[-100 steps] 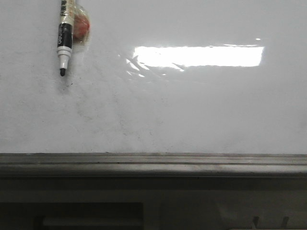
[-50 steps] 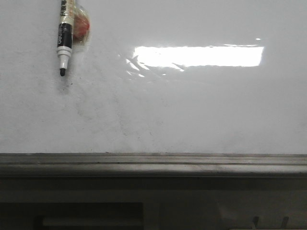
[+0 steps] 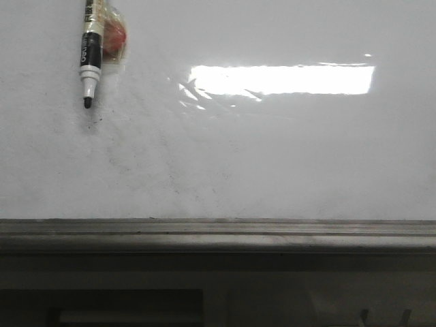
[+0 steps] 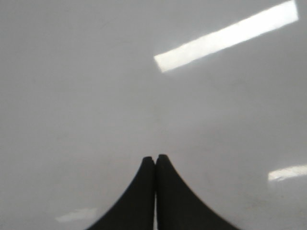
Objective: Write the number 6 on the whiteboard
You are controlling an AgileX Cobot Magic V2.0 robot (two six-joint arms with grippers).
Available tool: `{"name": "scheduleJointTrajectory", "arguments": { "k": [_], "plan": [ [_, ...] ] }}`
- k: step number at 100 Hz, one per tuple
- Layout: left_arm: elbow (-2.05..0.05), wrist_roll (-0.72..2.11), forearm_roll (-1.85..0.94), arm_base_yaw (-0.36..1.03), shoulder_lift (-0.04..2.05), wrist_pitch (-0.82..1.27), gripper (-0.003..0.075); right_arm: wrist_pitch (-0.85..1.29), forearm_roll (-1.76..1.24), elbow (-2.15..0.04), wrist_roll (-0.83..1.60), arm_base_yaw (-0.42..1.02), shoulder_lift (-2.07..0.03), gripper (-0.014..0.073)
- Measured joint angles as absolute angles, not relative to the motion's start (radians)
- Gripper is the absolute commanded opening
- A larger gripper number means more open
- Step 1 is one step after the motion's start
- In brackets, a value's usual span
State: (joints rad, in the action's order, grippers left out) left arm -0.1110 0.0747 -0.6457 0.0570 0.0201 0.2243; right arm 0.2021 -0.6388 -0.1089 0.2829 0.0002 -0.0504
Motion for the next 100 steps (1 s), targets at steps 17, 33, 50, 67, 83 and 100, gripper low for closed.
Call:
{"name": "scheduleJointTrajectory", "arguments": {
  "k": [17, 33, 50, 67, 83, 100],
  "plan": [
    [-0.295, 0.196, -0.583, 0.057, 0.173, 0.398, -0.0020, 0.383, -0.560, -0.255, 0.283, 0.000, -0.263, -0.0066],
    [-0.411, 0.291, -0.577, 0.057, 0.317, 0.506, -0.0019, 0.461, -0.532, -0.353, 0.294, 0.000, -0.436, -0.0055],
    [-0.451, 0.348, -0.604, 0.091, 0.399, 0.532, 0.0110, 0.521, -0.523, -0.409, 0.322, 0.000, -0.525, 0.0197],
    [-0.459, 0.459, -0.724, 0.152, 0.470, 0.530, 0.0379, 0.534, -0.521, -0.419, 0.328, 0.000, -0.542, 0.0482],
    [-0.459, 0.637, -0.886, 0.196, 0.551, 0.489, 0.0418, 0.538, -0.525, -0.419, 0.330, 0.000, -0.542, 0.0468],
    [-0.459, 0.897, -1.149, 0.247, 0.657, 0.445, 0.0418, 0.540, -0.538, -0.419, 0.330, 0.000, -0.542, 0.0468]
  ]
}}
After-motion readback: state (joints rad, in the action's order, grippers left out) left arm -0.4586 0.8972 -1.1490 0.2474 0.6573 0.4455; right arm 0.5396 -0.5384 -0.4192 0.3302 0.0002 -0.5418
